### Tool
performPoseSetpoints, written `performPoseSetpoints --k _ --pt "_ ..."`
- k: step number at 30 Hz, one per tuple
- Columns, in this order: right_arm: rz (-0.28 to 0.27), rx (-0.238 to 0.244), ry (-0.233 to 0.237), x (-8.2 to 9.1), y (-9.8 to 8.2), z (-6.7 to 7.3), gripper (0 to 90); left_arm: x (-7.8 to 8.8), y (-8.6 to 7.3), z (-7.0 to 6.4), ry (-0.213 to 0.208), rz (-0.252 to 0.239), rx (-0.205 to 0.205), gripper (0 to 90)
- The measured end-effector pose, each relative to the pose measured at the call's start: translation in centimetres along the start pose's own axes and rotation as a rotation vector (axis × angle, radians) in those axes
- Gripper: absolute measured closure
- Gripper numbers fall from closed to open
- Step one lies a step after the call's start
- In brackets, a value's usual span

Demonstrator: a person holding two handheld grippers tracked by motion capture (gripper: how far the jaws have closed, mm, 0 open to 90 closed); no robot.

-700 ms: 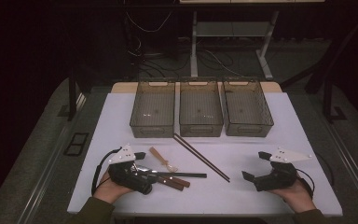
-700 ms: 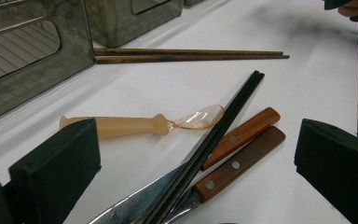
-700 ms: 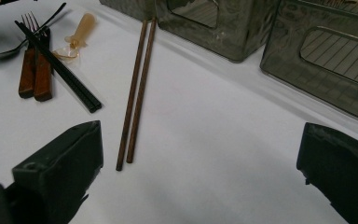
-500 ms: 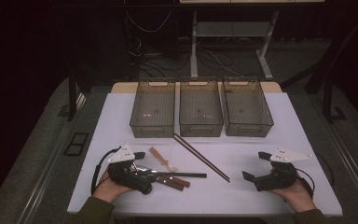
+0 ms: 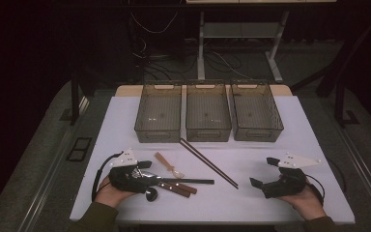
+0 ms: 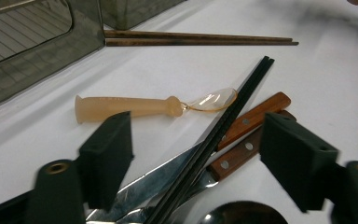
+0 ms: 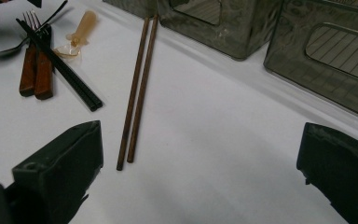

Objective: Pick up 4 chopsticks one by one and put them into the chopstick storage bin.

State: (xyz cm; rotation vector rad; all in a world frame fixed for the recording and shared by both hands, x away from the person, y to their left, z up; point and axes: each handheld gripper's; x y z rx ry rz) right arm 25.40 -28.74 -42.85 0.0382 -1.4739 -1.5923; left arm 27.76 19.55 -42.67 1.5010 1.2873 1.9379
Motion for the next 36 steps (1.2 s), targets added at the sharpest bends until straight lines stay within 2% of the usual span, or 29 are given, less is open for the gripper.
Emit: performPoseSetpoints --k 2,3,6,7,8,9,11,14,16,17,21,27,36 --pt "0.002 -0.001 0.002 -0.1 0.0 0.0 0.6 0.1 -0.1 0.2 -0.01 0.002 0.002 35.4" --pt "0.002 -0.001 0.002 -0.1 0.0 0.0 0.6 0.1 -0.1 0.3 -0.014 0.004 0.004 35.4" --pt "0.009 0.0 0.002 -0.3 0.0 -0.1 0.6 0.3 -0.2 0.6 -0.022 0.013 0.001 46.9" --pt "0.009 0.002 0.003 -0.3 0.0 -0.1 0.6 0.3 -0.2 0.7 -0.021 0.015 0.001 55.0" --pt "0.009 0.002 0.003 -0.3 0.0 -0.1 0.6 0.4 -0.2 0.7 -0.019 0.016 -0.001 55.0" --pt "0.009 0.002 0.004 -0.3 0.0 -0.1 0.6 0.4 -0.2 0.8 -0.016 0.016 0.002 63.7" --pt "0.009 0.003 0.002 -0.3 0.0 -0.1 0.6 0.5 -0.3 0.9 -0.008 0.026 0.006 67.0" --pt "0.012 0.005 -0.001 -0.4 0.0 0.0 0.6 0.5 -0.2 1.2 0.008 0.04 0.002 78.7" --pt "0.012 0.006 -0.002 -0.4 0.0 0.0 0.7 0.5 -0.3 1.4 0.011 0.054 0.004 80.5" --pt "0.013 0.006 -0.003 -0.4 0.0 -0.1 0.7 0.4 -0.3 1.5 0.009 0.065 0.005 84.6" --pt "0.015 0.007 -0.002 -0.4 0.0 -0.1 0.7 0.0 -0.5 1.9 0.02 0.105 0.007 88.3" --pt "0.017 0.007 -0.002 -0.4 0.0 -0.1 0.7 -0.3 -0.7 2.1 0.02 0.157 0.004 88.6" --pt "0.019 0.006 -0.005 -0.4 0.0 -0.1 0.7 -0.4 -0.9 2.1 0.021 0.202 -0.001 88.7"
Point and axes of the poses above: each handheld gripper's, and its own axes: x roughly backward along the jaws, y roughly out of its top, z roughly to its left, and after that the axes turned 12 degrees about -x, right-handed
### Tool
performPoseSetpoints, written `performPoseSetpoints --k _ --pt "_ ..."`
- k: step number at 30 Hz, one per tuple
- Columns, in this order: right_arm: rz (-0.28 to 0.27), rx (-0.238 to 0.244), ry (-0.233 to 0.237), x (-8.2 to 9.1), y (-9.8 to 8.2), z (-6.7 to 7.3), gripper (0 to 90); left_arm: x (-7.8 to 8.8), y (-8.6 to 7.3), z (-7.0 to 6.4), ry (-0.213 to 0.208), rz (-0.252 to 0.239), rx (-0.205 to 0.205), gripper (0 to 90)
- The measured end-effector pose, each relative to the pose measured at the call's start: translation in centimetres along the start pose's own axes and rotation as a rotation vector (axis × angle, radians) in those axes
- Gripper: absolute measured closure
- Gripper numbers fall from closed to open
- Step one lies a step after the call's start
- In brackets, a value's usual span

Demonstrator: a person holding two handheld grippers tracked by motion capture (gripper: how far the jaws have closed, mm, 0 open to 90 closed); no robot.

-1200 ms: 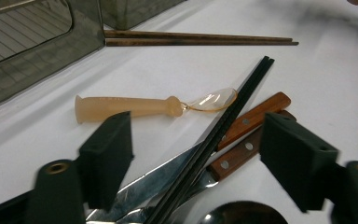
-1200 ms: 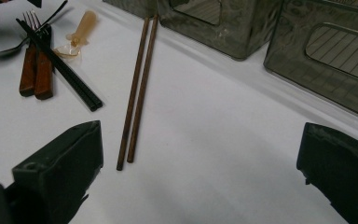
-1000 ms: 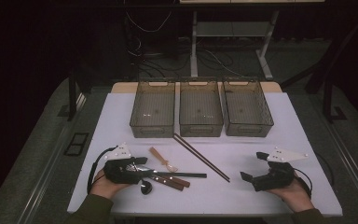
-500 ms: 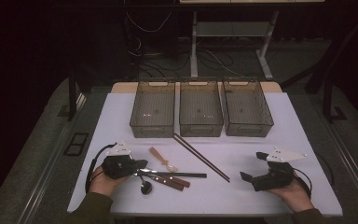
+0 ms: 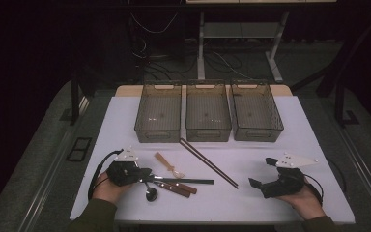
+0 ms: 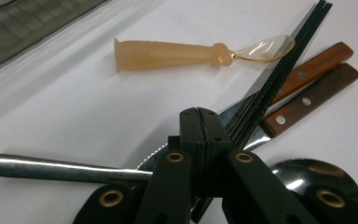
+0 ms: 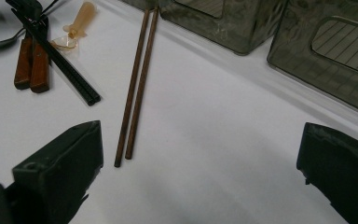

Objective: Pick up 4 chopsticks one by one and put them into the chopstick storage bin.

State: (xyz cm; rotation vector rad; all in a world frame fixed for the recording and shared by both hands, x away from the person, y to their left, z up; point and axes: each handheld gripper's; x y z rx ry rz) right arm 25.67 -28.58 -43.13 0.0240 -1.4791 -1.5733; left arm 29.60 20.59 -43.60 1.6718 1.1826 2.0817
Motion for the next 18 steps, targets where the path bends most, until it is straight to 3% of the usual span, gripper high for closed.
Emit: performPoseSetpoints --k 9,18 --pt "0.0 0.0 -0.002 0.0 -0.01 0.04 0.7 -0.03 -0.12 -0.28 -0.01 0.018 0.015 88.7" --pt "-0.003 -0.002 -0.003 0.05 0.0 0.01 0.7 0.13 -0.23 -0.59 -0.026 0.032 0.003 88.7"
Point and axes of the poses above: each handheld gripper's, and its own axes: x roughly backward along the jaws, y roughly out of its top, z roughly to its left, and after that the axes turned 12 degrees about -x, right-handed
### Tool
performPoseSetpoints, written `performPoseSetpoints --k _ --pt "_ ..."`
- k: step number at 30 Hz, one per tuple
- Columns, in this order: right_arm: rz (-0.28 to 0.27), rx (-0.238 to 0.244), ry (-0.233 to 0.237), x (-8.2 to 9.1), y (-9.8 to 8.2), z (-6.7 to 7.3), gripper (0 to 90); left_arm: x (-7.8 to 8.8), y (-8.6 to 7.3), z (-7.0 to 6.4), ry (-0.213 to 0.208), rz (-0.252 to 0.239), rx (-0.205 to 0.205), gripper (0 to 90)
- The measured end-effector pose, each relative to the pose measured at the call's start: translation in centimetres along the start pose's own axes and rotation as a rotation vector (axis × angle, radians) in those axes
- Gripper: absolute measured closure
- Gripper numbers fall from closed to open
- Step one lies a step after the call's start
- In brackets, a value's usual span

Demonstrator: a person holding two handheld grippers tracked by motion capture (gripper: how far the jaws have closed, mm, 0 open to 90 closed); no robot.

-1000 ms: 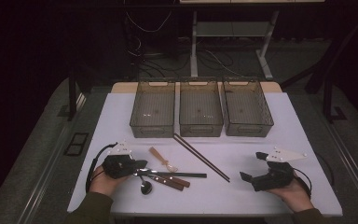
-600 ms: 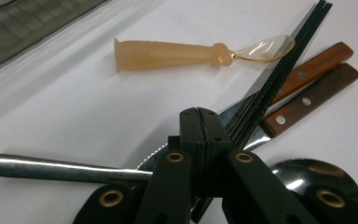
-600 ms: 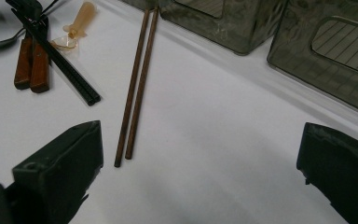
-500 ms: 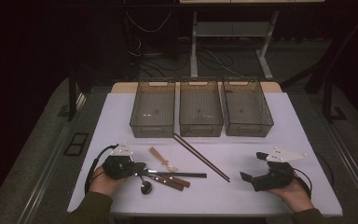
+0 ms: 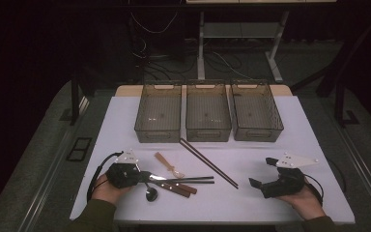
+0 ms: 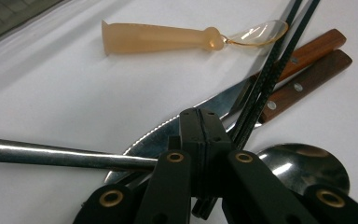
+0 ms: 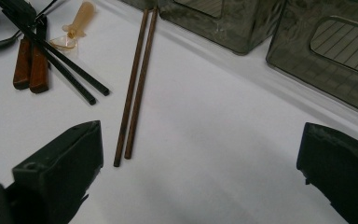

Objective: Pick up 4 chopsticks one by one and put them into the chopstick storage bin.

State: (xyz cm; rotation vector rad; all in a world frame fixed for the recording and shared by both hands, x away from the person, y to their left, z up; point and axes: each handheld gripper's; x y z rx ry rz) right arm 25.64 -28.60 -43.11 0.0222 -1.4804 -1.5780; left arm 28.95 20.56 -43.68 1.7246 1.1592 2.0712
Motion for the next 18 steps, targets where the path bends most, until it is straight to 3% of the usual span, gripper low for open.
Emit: performPoseSetpoints --k 18 --pt "-0.003 -0.005 -0.001 0.1 0.0 -0.1 0.7 0.1 0.1 -1.2 -0.043 0.02 -0.018 88.7"
Point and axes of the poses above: each handheld gripper's, and its own axes: x roughly backward along the jaws, y roughly out of its top, z roughly to its left, and after that the axes turned 12 degrees about -x, right-handed
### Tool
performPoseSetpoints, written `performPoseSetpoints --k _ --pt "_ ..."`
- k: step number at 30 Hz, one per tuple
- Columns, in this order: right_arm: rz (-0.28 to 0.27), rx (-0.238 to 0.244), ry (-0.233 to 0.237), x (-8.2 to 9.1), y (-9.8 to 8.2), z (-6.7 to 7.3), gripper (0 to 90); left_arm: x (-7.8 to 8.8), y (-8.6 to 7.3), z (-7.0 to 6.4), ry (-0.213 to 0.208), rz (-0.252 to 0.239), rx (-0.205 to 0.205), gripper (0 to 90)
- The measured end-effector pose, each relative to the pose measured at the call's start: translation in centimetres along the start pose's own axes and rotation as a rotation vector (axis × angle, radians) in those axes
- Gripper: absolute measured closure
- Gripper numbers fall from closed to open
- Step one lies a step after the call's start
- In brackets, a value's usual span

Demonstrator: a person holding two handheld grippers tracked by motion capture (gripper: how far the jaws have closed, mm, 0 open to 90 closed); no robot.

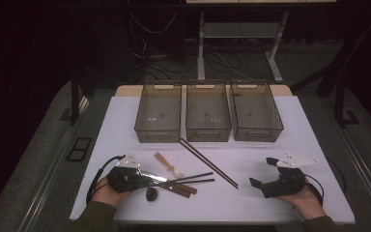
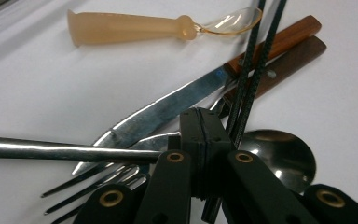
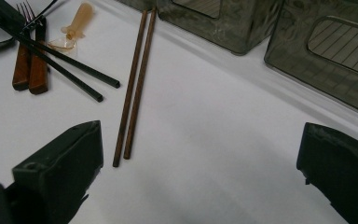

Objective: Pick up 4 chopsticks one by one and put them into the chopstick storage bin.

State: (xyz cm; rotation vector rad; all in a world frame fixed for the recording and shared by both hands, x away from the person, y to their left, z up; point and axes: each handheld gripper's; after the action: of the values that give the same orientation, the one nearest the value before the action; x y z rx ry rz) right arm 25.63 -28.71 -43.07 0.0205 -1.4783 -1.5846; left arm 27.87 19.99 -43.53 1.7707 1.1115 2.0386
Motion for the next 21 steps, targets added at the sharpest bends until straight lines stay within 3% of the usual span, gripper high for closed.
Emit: performPoseSetpoints --k 7,13,21 --pt "0.001 -0.001 0.0 0.03 -0.01 0.0 0.7 -0.11 0.18 -0.48 -0.022 0.015 -0.007 88.7" --pt "0.002 -0.001 -0.001 -0.04 -0.02 0.01 0.7 0.02 0.32 -0.34 -0.006 0.001 -0.012 88.5" --pt "0.002 -0.003 -0.001 -0.01 -0.01 -0.02 0.7 0.03 0.63 -0.81 -0.023 -0.002 -0.025 88.6"
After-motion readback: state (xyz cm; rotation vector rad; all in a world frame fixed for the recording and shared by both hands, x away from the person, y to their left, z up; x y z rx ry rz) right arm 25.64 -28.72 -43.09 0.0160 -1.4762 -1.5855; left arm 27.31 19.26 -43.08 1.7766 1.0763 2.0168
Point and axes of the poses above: each handheld gripper's, and its own axes: x roughly backward along the jaws, y roughly out of its top, z roughly to its left, and after that the axes turned 12 degrees about -x, right-handed
